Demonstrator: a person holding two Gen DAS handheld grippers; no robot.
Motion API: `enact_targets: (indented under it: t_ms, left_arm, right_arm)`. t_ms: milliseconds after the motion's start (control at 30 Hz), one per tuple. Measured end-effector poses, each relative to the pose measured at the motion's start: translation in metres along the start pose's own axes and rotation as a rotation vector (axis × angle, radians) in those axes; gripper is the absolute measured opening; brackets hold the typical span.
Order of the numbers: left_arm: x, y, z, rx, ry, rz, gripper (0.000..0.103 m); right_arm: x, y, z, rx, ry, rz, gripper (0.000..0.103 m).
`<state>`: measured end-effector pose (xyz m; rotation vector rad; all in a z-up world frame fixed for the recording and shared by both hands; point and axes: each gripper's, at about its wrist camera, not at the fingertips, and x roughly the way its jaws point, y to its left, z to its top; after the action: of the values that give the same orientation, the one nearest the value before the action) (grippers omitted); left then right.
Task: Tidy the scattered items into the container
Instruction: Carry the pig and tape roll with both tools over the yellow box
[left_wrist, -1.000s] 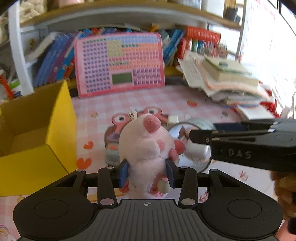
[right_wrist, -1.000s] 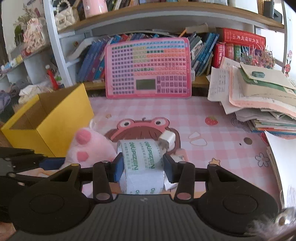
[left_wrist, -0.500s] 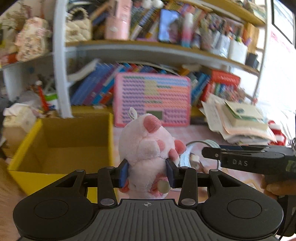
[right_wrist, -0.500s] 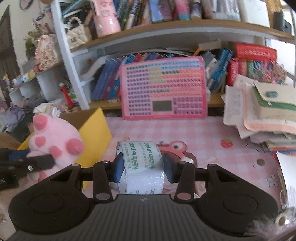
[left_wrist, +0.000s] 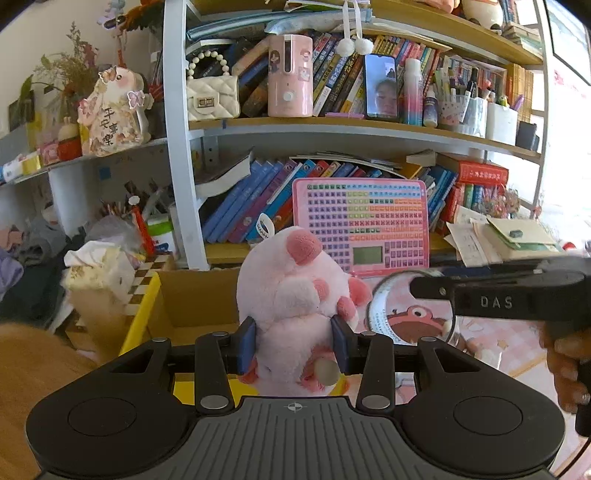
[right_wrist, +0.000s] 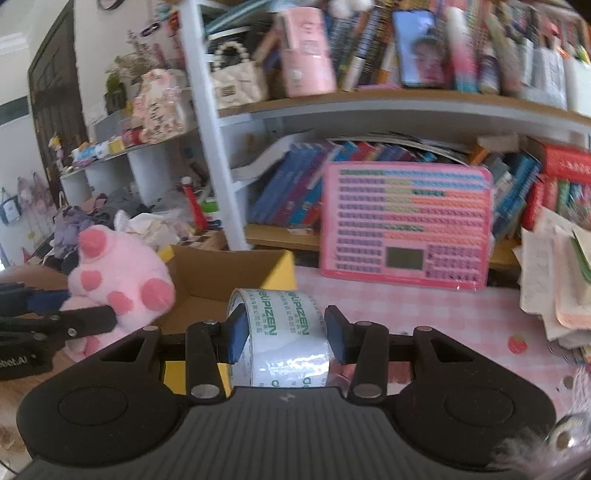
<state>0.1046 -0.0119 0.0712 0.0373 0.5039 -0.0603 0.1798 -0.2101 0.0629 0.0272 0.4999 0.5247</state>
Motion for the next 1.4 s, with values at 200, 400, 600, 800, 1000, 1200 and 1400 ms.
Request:
enact_targets:
  t_ms: [200, 400, 600, 800, 1000, 1200, 1400]
  left_arm:
    - [0.019, 0.055, 0.002, 0.016, 0.042, -0.055, 0.04]
    - [0.053, 0.092, 0.003, 0.081, 0.097, -0.049, 0.041]
    - [0.092, 0.109, 0.003, 0.105, 0.173, -0.062, 0.041]
    - [0.122, 0.115, -0.007, 0.121, 0.252, -0.056, 0.041]
    - [0.112, 0.113, -0.028, 0.148, 0.3, -0.07, 0.042]
    - [0.096, 0.106, -0.034, 0.128, 0.331, -0.102, 0.042]
    - [0.078, 0.095, -0.034, 0.143, 0.331, -0.148, 0.042]
  right_arm:
    - [0.025, 0.052, 0.016, -0.046, -0.005, -0.006, 0.042]
    - [0.077, 0.101, 0.026, -0.072, 0.031, -0.063, 0.042]
    - [0.125, 0.12, 0.016, -0.101, 0.133, -0.118, 0.041]
    - [0.158, 0.121, 0.0, -0.123, 0.268, -0.164, 0.041]
    - [0.148, 0.114, -0.02, -0.152, 0.332, -0.146, 0.04]
    - [0.129, 0.111, -0.026, -0.168, 0.343, -0.119, 0.04]
    - [0.108, 0.105, -0.034, -0.166, 0.347, -0.101, 0.04]
